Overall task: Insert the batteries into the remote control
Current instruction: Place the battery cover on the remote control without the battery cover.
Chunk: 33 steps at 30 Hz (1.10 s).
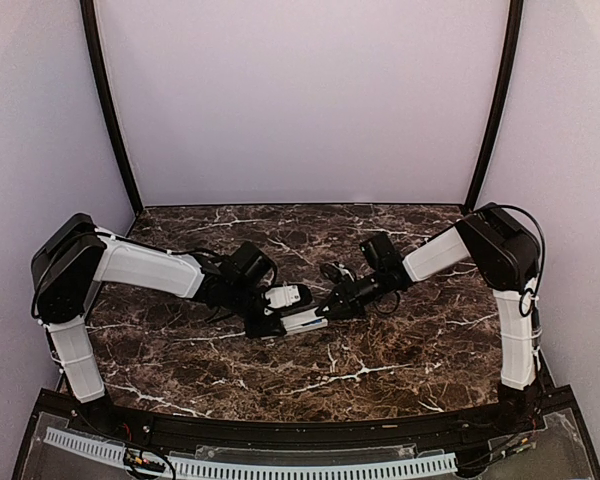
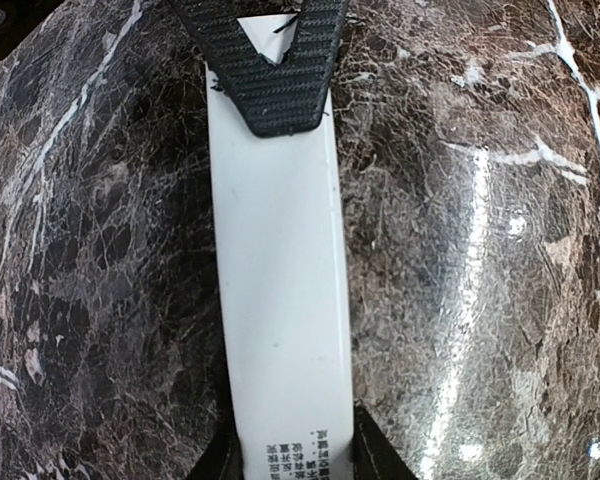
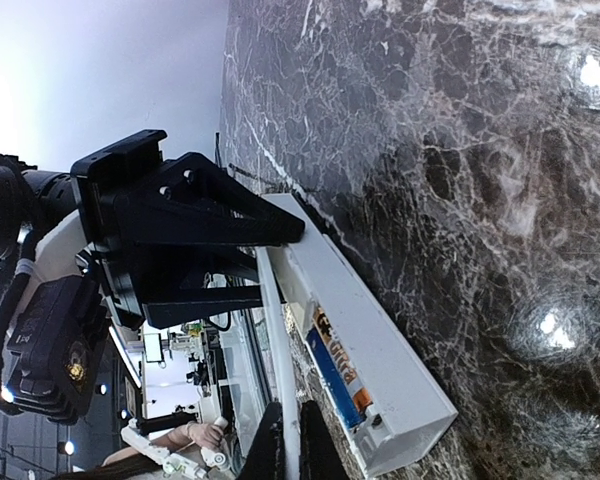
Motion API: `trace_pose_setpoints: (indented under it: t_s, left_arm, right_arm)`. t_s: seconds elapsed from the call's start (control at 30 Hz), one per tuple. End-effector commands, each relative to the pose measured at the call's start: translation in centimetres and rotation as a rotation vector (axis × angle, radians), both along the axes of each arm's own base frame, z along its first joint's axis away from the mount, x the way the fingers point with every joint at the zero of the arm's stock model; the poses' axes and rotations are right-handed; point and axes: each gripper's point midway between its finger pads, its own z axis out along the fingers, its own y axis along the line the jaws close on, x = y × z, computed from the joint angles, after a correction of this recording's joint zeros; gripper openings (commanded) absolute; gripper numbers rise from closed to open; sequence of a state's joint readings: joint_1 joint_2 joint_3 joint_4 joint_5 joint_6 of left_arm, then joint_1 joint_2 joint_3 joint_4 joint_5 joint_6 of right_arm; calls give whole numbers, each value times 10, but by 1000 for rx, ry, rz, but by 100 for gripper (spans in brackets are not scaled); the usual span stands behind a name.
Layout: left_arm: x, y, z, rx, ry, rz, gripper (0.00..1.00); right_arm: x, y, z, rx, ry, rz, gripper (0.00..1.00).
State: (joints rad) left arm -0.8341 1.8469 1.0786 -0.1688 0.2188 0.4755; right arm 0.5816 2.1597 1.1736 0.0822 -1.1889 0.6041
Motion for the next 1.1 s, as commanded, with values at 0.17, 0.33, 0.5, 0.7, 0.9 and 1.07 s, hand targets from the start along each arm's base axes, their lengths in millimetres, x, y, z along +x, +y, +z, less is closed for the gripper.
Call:
trace_pose_setpoints:
  t_s: [0.17,0.33,0.5,0.7,0.9,1.07]
  left_arm:
    - [-9,-6,4,-14,6,-63,1]
    - [-9,-5,3,-9,5,-66,1]
    - [-10,-4,2,-6,7,-68,1]
    - [-10,-3,2,-4,8,-71,1]
    - [-13,-3,1,-2,17,-77,1]
    - [-14,-2,0,0,25,-82,5]
  right_arm:
    - [3,-2,0,-32,-25,-32,14]
    - [5,-4,6,-43,-44,-41,21]
    - [5,-7,8,-63,-52,-45,24]
    - [3,-14,9,-110,-64,-50,26]
    - [8,-23,5,-166,-76,-76,29]
    - [10,-31,-1,-220,-90,-86,31]
